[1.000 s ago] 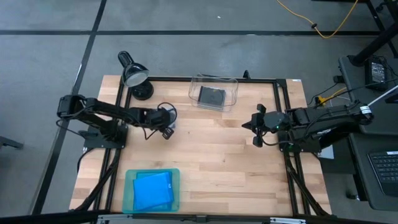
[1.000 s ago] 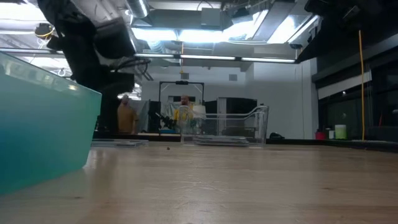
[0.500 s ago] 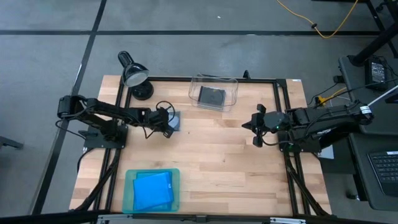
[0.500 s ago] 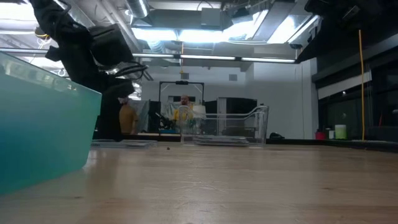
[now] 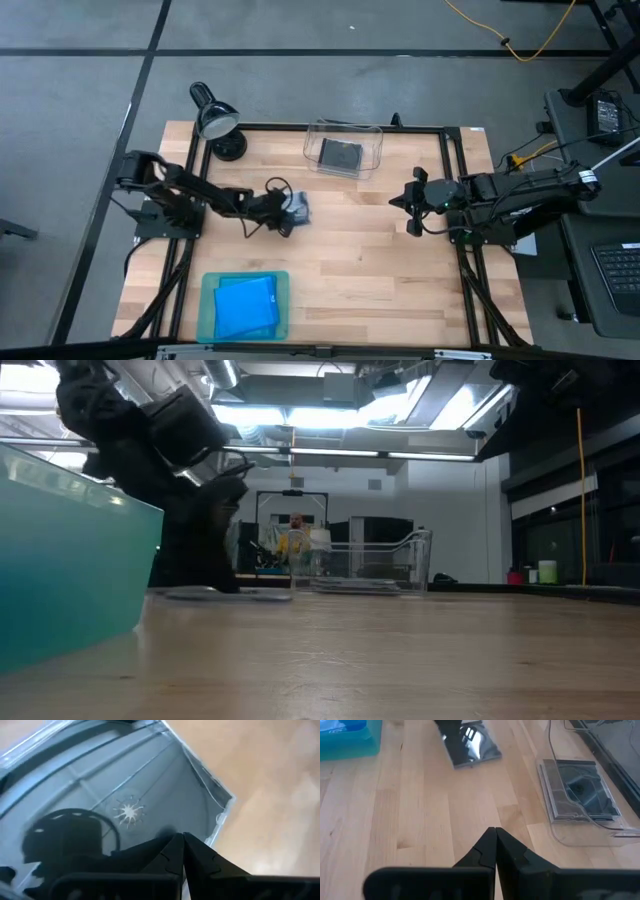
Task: Pick & place jewel cases by type
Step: Put the black CD case into the transparent bin
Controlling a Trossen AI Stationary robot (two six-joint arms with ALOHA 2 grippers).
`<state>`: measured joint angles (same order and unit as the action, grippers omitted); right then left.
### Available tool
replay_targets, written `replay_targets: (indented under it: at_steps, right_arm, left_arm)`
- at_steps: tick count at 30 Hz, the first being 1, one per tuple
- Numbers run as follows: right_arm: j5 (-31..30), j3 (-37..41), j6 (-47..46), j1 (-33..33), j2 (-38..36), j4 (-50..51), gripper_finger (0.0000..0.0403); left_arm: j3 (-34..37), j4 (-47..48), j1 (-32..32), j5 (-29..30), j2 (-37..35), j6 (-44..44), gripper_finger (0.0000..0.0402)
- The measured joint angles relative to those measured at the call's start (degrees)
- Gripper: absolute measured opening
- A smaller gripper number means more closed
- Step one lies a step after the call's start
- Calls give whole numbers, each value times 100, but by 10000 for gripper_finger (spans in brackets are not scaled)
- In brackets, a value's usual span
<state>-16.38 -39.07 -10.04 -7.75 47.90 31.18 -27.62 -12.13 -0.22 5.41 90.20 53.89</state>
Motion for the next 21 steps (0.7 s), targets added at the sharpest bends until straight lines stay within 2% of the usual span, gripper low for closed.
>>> replay_targets:
  at_steps: [5,14,18,21]
  right_arm:
    - [2,0,-3,1,0,0,7]
    - [7,0,-23,1,121,-9,7]
    - [11,0,-163,0,326,-26,7]
    - [154,2,-174,2,512,-62,7]
  left_arm:
    - [-603,-353,-237,-161,647,-143,2]
    - [-2175,-302,-388,-1006,1861,-943,2]
    - [-2618,-37,-353,-1050,1984,-1388,1]
    - [-2862,708,-278,-953,1833,-1854,2]
